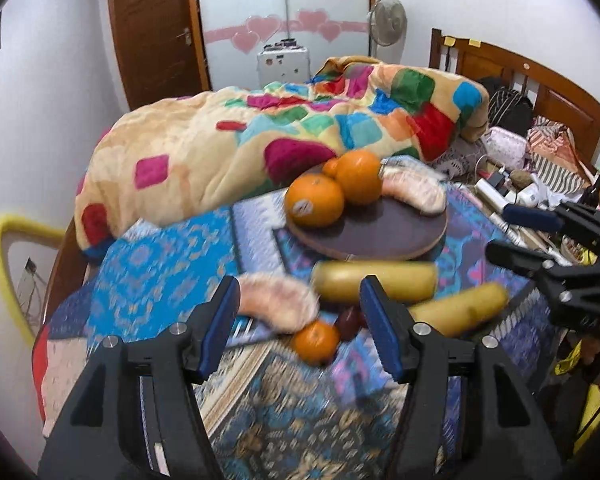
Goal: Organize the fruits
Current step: 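Withdraw both grippers and move toward the mandarin and yellow cylinder, then grasp the small mandarin with the left gripper while the right gripper grasps the yellow cylinder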
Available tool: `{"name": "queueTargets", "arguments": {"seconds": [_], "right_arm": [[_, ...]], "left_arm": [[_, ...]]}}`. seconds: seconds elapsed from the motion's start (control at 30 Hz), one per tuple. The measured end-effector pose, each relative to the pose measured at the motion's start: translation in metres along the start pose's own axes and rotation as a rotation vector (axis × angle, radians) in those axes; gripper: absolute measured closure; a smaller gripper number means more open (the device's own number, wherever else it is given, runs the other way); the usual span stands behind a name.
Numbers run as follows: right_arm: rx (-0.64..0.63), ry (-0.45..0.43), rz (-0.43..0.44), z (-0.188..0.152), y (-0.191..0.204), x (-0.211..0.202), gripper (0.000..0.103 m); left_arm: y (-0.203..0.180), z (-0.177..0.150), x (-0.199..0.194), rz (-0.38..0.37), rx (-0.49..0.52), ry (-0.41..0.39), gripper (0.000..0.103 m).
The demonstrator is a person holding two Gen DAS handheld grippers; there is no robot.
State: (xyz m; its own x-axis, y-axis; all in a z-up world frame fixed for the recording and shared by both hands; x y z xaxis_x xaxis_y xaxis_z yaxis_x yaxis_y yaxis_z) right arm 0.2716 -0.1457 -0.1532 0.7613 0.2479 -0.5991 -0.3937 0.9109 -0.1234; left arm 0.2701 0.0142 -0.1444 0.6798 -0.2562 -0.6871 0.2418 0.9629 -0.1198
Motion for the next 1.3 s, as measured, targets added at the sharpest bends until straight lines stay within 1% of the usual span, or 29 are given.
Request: {"name": "queueTargets", "arguments": {"seconds": [0.03, 0.27, 0.4, 0.5, 0.7, 0.77, 0.9, 0.97, 1.07, 1.13, 1.3], "right_arm": [[-0.002, 0.006, 0.007, -0.004, 0.002, 0.0, 0.048], [-0.054, 0.077, 0.05, -0.033, 0.021, 0.01, 0.046], [-0.101, 0.097, 0.038, -0.044, 0.029, 0.018, 0.046], [-0.135, 0.089, 0.016, -0.047, 0.032, 0.02, 0.04], [-0.197, 0.107, 0.022, -0.052, 0.038, 0.027, 0.037], [-0.218, 0.105, 0.012, -0.053, 0.038, 0.03, 0.037], [-0.235, 0.098, 0.013, -0.054, 0.039, 0.029, 0.04], [-0.246, 0.09, 0.007, -0.056, 0.039, 0.027, 0.042], [-0.262, 0.087, -0.002, -0.058, 0.039, 0.023, 0.05], [-0.255, 0.095, 0.01, -0.06, 0.037, 0.019, 0.055], [-0.246, 0.124, 0.012, -0.065, 0.033, 0.007, 0.063]], "left_arm": [[0.003, -0.007, -0.001, 0.0, -0.005, 0.007, 0.041], [0.014, -0.046, 0.006, -0.004, -0.045, 0.058, 0.041], [0.013, -0.063, 0.017, -0.026, -0.051, 0.086, 0.041], [0.01, -0.064, 0.027, -0.042, -0.041, 0.097, 0.041], [0.006, -0.057, 0.048, -0.079, -0.045, 0.105, 0.053], [0.006, -0.057, 0.053, -0.084, -0.047, 0.109, 0.06], [0.004, -0.055, 0.059, -0.11, -0.043, 0.102, 0.069], [0.003, -0.054, 0.059, -0.104, -0.036, 0.099, 0.07], [0.003, -0.056, 0.057, -0.106, -0.032, 0.101, 0.07], [0.003, -0.058, 0.053, -0.11, -0.037, 0.104, 0.07], [-0.001, -0.068, 0.034, -0.098, -0.021, 0.102, 0.07]]}}
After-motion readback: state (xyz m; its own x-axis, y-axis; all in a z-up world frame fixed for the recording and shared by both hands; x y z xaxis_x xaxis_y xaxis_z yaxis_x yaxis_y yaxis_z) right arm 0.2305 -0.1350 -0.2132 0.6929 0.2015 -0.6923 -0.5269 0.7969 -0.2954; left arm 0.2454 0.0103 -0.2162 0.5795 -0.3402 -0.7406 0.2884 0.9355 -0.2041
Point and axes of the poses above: each gripper's, at about its wrist camera, not at the fingertips, and x roughly the way its jaws point, y to its left, z to its top, the point moved 9 cm from there along x, roughly the way its jaws point, and after that the axes turned 14 degrees about -z, right-handed, at the moved point
